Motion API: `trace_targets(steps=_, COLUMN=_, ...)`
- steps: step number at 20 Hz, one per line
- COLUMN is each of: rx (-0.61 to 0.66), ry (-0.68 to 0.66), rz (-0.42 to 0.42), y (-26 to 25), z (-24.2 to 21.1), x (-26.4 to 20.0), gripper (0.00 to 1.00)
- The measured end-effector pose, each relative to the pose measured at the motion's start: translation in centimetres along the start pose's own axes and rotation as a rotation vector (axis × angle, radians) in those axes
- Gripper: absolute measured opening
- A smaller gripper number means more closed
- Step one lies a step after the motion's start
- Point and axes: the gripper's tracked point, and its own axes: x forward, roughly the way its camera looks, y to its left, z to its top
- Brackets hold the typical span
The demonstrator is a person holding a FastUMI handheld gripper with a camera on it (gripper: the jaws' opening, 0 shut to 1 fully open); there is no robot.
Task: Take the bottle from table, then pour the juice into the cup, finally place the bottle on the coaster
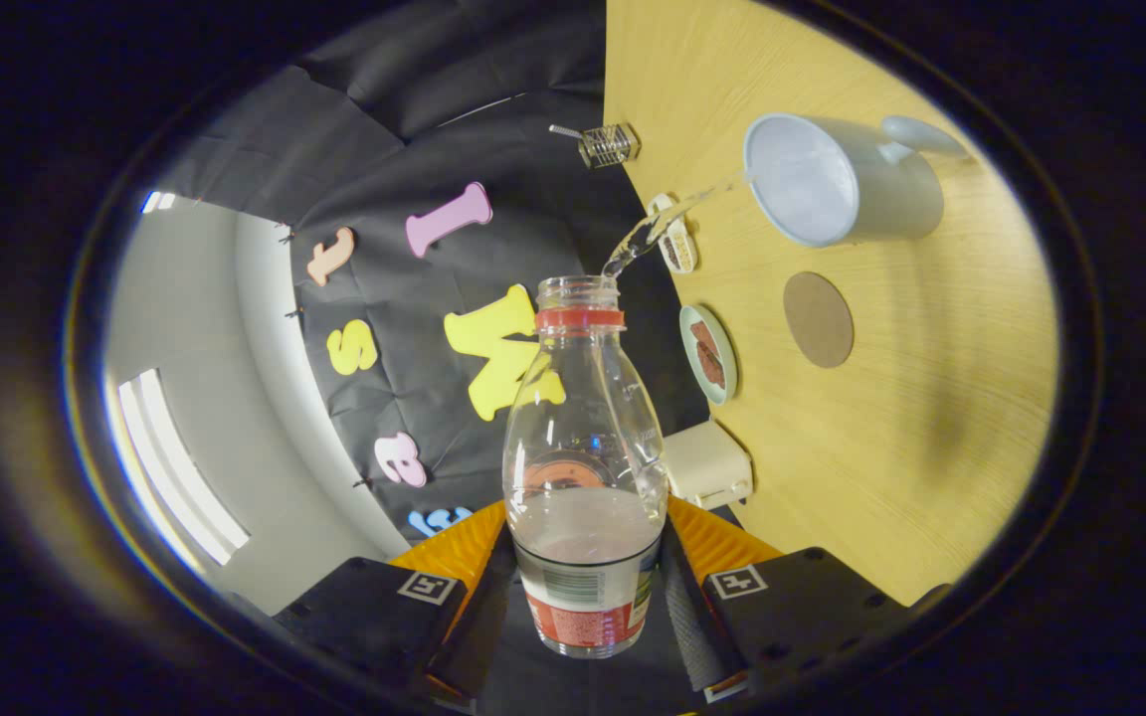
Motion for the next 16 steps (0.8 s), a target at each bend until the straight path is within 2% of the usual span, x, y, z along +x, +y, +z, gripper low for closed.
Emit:
trace_targets(steps=7, rx=0.012, ry=0.015, rz=0.027, y=2.3, z=-1.2, x=0.2, gripper=0.77)
trace_targets(steps=16, rx=0.102, ry=0.006, rz=0.055, y=3.3, z=-0.6, x=0.6, gripper=0.77)
